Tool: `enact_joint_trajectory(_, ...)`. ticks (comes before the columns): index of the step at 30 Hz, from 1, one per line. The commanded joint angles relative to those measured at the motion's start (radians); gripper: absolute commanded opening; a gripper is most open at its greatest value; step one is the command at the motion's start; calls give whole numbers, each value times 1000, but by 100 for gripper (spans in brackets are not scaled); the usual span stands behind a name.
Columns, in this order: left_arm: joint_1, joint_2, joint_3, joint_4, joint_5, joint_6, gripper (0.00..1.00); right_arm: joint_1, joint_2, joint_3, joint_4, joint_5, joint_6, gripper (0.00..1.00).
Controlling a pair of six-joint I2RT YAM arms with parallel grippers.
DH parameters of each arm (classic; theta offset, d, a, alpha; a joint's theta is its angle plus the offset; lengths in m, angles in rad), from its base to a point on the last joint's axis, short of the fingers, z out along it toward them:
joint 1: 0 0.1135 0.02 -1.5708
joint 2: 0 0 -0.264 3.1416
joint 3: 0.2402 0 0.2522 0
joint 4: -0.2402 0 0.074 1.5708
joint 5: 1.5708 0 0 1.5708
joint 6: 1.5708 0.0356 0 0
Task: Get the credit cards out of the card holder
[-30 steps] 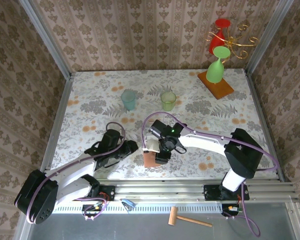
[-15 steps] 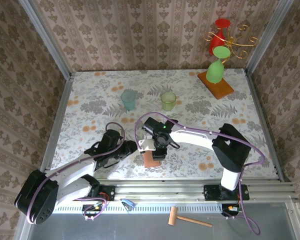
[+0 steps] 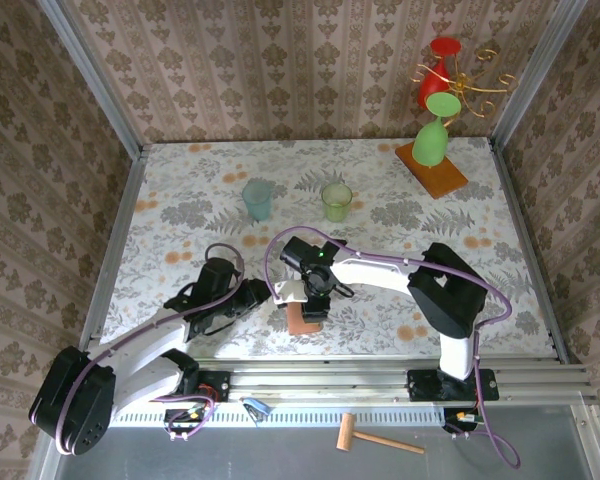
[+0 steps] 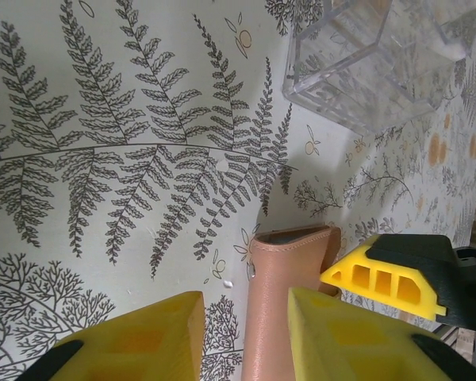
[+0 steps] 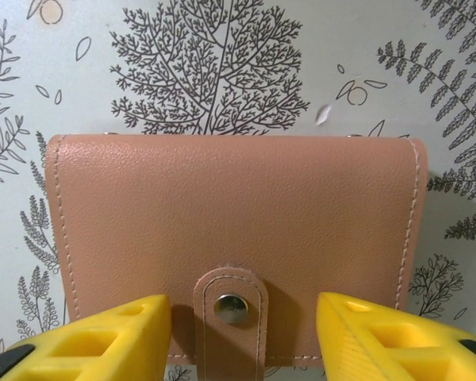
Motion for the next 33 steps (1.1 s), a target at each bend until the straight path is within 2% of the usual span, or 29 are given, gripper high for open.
enact_joint_trajectory(1,13,-12,-13,-7,25,20,34,7,16,-14,42,-10,1,49)
enact_joint_trajectory(11,17,21,0,41,73,18,33,9,7,-58,104,8,2,32)
enact_joint_trajectory(20,6,100,-15,226,151,-45,33,13,-40,-117,189,-5,21,19)
enact_joint_trajectory(24,-23,171,-22,333,174,-85,30,13,-59,-143,227,-10,37,16)
enact_joint_trajectory(33,-79,275,-19,439,161,-141,22,13,-100,-207,323,-24,76,8)
